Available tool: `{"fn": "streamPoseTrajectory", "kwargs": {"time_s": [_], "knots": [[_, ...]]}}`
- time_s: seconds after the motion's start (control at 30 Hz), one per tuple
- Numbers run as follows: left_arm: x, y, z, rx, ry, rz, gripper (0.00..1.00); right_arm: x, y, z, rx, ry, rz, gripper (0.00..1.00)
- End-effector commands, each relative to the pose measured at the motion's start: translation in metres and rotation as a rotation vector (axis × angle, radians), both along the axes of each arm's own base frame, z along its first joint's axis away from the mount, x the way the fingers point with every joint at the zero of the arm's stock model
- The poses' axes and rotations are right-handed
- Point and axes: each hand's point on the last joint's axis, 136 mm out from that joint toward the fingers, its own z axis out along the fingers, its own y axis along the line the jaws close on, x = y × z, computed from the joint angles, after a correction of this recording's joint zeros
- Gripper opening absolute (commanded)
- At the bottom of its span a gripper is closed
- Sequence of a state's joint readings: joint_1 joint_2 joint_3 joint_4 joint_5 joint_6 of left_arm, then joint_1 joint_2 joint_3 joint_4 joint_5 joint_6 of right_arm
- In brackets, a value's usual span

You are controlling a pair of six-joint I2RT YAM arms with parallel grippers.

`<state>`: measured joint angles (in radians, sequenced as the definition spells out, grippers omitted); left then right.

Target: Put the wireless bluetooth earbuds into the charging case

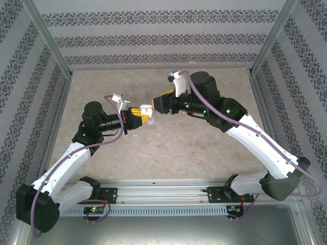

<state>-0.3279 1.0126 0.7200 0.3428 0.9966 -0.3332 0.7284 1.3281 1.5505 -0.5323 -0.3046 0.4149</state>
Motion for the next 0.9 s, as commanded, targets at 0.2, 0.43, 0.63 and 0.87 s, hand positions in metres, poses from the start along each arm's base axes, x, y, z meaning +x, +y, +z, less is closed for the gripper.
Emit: {"fn": "streamPoseTrajectory", "kwargs": {"time_s": [0.2,0.43,0.63,0.87], "knots": [[-0.026,-0.01,0.032,-0.146,-0.126,-0.201,0.0,0.015,0.02,-0.012,0.257,0.341,0.154,0.3],[-0.022,-0.013,0.032,-0.136,-0.117,-0.208,0.0,-0.005,0.04,-0.023,0.322,0.474,0.314,0.22],[-0.017,-0.012,0.024,-0.096,-0.092,-0.171,0.0,-0.027,0.044,-0.009,0.343,0.459,0.406,0.17],[-0.013,-0.009,0.015,-0.052,-0.063,-0.124,0.0,-0.057,0.051,-0.01,0.311,0.468,0.491,0.16]]}}
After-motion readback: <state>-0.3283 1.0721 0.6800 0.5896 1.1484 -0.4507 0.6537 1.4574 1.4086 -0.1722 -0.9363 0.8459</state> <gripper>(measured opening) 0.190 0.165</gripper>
